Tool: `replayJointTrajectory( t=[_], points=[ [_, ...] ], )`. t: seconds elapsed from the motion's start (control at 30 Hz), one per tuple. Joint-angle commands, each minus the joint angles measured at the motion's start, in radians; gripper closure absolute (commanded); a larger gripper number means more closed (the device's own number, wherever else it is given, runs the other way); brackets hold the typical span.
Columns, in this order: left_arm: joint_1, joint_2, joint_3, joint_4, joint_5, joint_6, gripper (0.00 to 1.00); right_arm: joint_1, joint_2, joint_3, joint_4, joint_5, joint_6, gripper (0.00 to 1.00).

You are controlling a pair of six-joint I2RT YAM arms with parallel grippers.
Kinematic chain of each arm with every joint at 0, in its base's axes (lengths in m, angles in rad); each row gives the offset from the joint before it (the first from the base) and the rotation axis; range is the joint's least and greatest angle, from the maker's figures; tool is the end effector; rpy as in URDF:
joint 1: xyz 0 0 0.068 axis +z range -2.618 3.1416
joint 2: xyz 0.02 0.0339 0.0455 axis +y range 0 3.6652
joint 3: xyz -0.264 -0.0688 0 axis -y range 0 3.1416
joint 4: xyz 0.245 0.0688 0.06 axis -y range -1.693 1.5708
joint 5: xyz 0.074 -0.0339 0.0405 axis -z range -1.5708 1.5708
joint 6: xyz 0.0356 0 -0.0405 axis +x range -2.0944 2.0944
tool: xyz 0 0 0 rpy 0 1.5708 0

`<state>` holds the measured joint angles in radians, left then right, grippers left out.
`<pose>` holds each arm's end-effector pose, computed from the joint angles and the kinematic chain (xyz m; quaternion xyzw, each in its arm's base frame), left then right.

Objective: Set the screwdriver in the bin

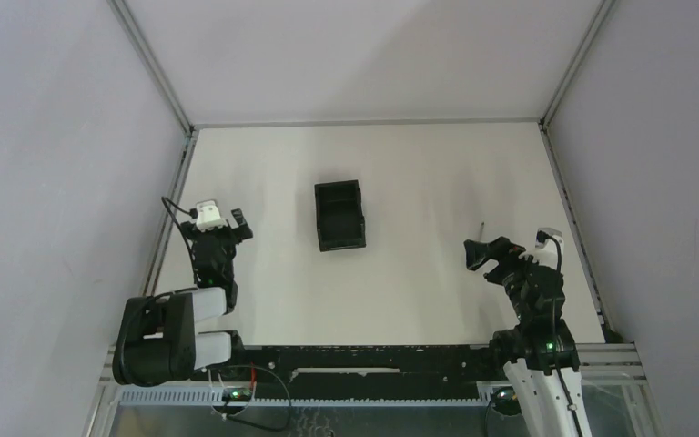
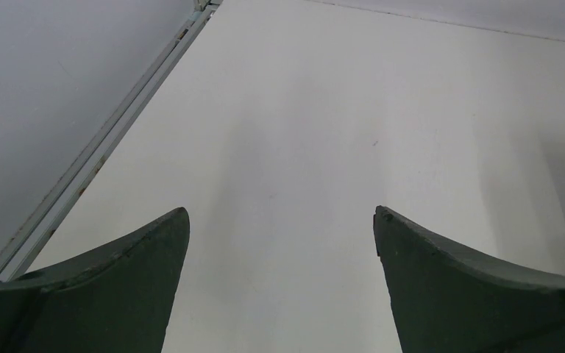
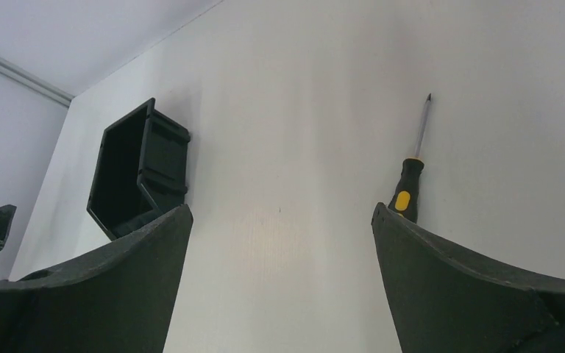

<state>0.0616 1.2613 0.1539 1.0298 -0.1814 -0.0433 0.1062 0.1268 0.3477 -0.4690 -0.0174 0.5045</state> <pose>0.2107 0.0194 0.1642 -0.0998 0.7268 0.0727 0.6757 0.0897 0.0102 0.2322 0.1509 0.7746 0.1912 0.5837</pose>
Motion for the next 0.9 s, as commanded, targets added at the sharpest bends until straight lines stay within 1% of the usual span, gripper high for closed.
replayJointTrajectory(
  t=[0.0,0.07,0.13,0.2,0.23,0.3,0.37,0.43,0.57,0.63,0.73,0.77,0.87],
  points=[
    [-0.005,-0.002,0.039,0.03,-0.007,0.016,0.0,0.002,0.028,0.034,0.058,0.017,0.005,0.0],
    [-0.005,-0.003,0.038,0.03,-0.008,0.016,0.0,0.001,0.051,0.068,0.061,0.017,-0.016,0.0],
    [-0.005,-0.002,0.038,0.03,-0.008,0.017,0.0,0.001,0.089,0.112,0.075,-0.012,-0.07,0.01],
    [-0.005,-0.002,0.039,0.03,-0.007,0.016,0.0,0.002,0.152,0.163,0.102,-0.044,-0.107,0.03],
    [-0.005,-0.002,0.038,0.03,-0.008,0.016,0.0,0.002,0.196,0.199,0.101,-0.027,-0.112,0.04],
    [-0.004,-0.002,0.039,0.03,-0.007,0.017,0.0,0.001,0.35,0.299,0.039,0.041,-0.123,0.04],
    [-0.005,-0.002,0.038,0.03,-0.007,0.016,0.0,-0.001,0.516,0.418,-0.062,0.114,-0.138,0.04],
    [-0.005,-0.002,0.039,0.03,-0.007,0.016,0.0,-0.007,0.684,0.541,-0.154,0.155,-0.163,0.04],
    [-0.005,-0.002,0.038,0.03,-0.007,0.016,0.0,-0.052,1.003,0.7,-0.301,0.141,-0.192,0.03],
    [-0.005,-0.003,0.039,0.03,-0.007,0.016,0.0,-0.064,1.129,0.721,-0.317,0.154,-0.198,0.05],
    [-0.005,-0.003,0.038,0.03,-0.007,0.016,0.0,-0.076,1.27,0.718,-0.291,0.15,-0.206,0.09],
    [-0.005,-0.002,0.038,0.03,-0.008,0.016,0.0,-0.08,1.334,0.718,-0.279,0.14,-0.207,0.11],
    [-0.005,-0.002,0.039,0.03,-0.007,0.016,0.0,-0.085,1.459,0.713,-0.257,0.107,-0.215,0.22]
  ],
)
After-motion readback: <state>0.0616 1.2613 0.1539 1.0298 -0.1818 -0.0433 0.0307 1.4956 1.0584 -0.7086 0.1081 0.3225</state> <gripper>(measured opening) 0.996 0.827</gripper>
